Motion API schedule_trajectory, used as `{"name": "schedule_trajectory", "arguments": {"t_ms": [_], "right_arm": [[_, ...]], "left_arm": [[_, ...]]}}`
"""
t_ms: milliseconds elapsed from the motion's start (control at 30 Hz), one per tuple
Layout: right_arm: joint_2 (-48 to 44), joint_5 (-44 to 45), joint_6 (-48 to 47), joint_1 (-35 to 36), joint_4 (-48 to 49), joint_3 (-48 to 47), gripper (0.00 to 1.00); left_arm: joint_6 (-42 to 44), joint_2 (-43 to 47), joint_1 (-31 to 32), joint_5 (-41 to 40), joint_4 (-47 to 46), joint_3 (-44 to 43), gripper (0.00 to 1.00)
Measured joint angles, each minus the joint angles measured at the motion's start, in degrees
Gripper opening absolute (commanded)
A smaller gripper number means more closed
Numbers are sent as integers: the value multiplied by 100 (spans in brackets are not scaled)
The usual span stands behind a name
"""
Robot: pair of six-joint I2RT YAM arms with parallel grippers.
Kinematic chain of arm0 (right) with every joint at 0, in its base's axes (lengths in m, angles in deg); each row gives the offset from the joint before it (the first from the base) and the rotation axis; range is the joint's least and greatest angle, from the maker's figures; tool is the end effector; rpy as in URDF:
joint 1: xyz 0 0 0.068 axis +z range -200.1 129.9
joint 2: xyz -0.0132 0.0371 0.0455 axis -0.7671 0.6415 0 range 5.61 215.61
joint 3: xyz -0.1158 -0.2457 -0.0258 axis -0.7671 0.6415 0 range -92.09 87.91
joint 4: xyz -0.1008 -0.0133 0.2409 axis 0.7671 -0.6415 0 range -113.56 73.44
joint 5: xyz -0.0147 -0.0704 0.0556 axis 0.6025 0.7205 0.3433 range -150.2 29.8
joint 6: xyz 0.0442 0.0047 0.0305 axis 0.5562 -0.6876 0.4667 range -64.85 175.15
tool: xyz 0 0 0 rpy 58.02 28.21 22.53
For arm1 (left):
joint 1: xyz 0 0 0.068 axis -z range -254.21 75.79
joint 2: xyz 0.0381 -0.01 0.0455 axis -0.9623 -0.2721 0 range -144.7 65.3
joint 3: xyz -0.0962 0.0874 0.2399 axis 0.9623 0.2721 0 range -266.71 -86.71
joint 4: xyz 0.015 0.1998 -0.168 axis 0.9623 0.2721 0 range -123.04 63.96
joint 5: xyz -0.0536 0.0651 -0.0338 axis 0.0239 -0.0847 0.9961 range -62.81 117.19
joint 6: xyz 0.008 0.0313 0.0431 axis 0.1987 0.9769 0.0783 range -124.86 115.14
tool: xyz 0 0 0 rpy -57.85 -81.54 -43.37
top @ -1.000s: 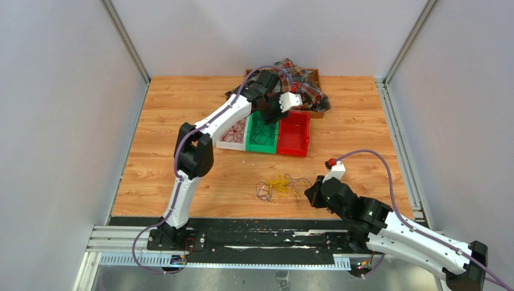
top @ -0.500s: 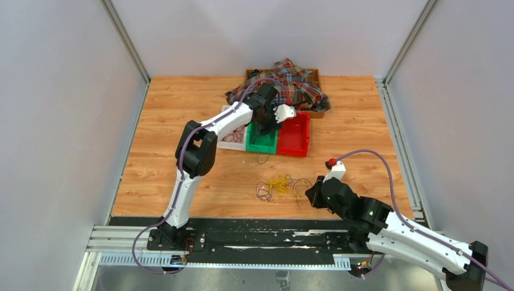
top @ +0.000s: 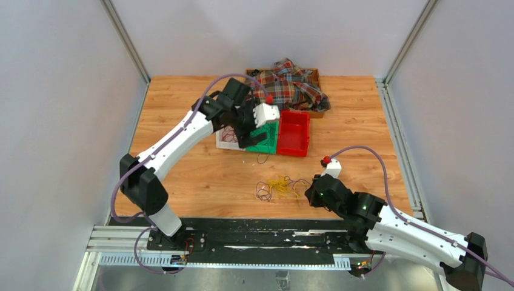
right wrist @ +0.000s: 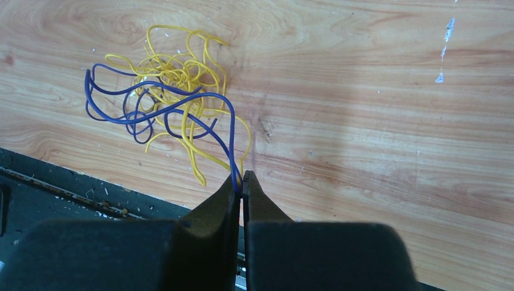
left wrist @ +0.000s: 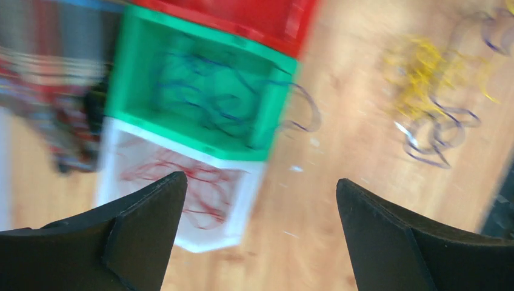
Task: Untangle the cables
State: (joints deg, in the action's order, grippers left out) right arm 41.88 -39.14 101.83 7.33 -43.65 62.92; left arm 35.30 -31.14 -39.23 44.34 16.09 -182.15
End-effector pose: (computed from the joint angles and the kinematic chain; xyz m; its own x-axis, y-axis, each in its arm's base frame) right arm 0.0879 0.1138 0.2140 -0.6911 0.1794 -0.7002 -0.1924 0.8881 0.4174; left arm 0.2930 -0.2177 0.3488 -0.0273 0.7713 -0.6358 0.9425 0.2318 0.2406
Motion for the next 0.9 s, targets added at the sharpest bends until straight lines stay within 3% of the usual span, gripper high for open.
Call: {"name": "schedule_trajectory", "arguments": {"t_ms": [100, 233, 567, 767, 900], "right_arm": [[-7, 7, 50, 0, -57, 0, 2], [-66, 26, 101, 0, -166, 0, 2], [-85, 114, 225, 0, -330, 0, 2], [-164, 149, 291, 0, -437, -2, 6], [-367, 157, 332, 0, -544, -2, 16]], "left_arm": [[-133, 354, 144, 291, 114, 1008, 92], [-455, 87, 538, 605, 260, 2002, 91], [-2031, -258, 813, 1196, -446, 2317, 88], [-2745, -431, 841, 1047, -1141, 2702, 70], [-2973, -492, 866, 901, -1362, 2929, 49]]}}
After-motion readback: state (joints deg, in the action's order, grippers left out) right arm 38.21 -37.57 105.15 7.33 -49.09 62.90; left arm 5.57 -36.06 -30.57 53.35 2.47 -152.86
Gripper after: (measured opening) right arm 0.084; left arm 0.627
